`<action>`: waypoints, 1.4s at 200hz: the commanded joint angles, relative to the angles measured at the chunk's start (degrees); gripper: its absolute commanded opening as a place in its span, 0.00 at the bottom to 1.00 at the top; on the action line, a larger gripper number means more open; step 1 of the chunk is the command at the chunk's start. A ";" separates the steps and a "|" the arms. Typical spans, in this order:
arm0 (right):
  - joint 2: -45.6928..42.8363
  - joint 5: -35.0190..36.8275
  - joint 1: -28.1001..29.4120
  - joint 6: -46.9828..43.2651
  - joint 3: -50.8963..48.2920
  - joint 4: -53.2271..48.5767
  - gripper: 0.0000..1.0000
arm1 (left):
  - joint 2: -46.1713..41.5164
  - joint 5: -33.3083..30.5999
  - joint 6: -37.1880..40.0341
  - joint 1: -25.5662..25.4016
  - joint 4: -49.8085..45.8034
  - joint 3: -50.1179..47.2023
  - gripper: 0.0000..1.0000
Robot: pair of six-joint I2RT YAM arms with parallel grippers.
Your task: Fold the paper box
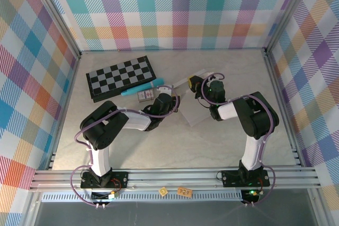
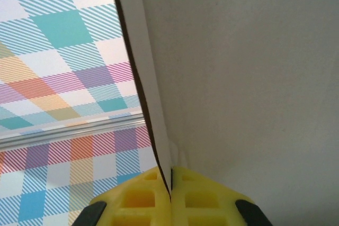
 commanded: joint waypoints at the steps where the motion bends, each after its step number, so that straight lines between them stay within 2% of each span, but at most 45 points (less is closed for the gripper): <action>1: 0.33 -3.18 1.08 1.31 -0.37 -4.82 0.00 | -0.35 -0.83 0.90 0.89 2.24 -0.52 0.40; 59: -1.10 -2.90 1.06 1.37 -0.72 -6.94 0.00 | -1.04 1.02 4.36 3.72 1.97 0.30 0.48; 121: -0.87 -3.44 1.04 1.65 -0.03 -8.67 0.00 | 1.15 3.53 6.94 4.55 -0.17 5.44 0.49; 172: 0.92 -3.32 1.17 2.08 1.59 -8.73 0.00 | 2.49 4.49 7.74 4.64 -1.92 8.35 0.39; 220: 1.57 -2.61 1.46 2.54 2.88 -9.74 0.00 | 2.93 4.22 7.74 5.17 -2.87 9.46 0.17; 280: 1.53 -2.08 1.62 2.81 2.92 -10.89 0.00 | 3.41 6.42 7.41 5.35 -3.17 10.51 0.00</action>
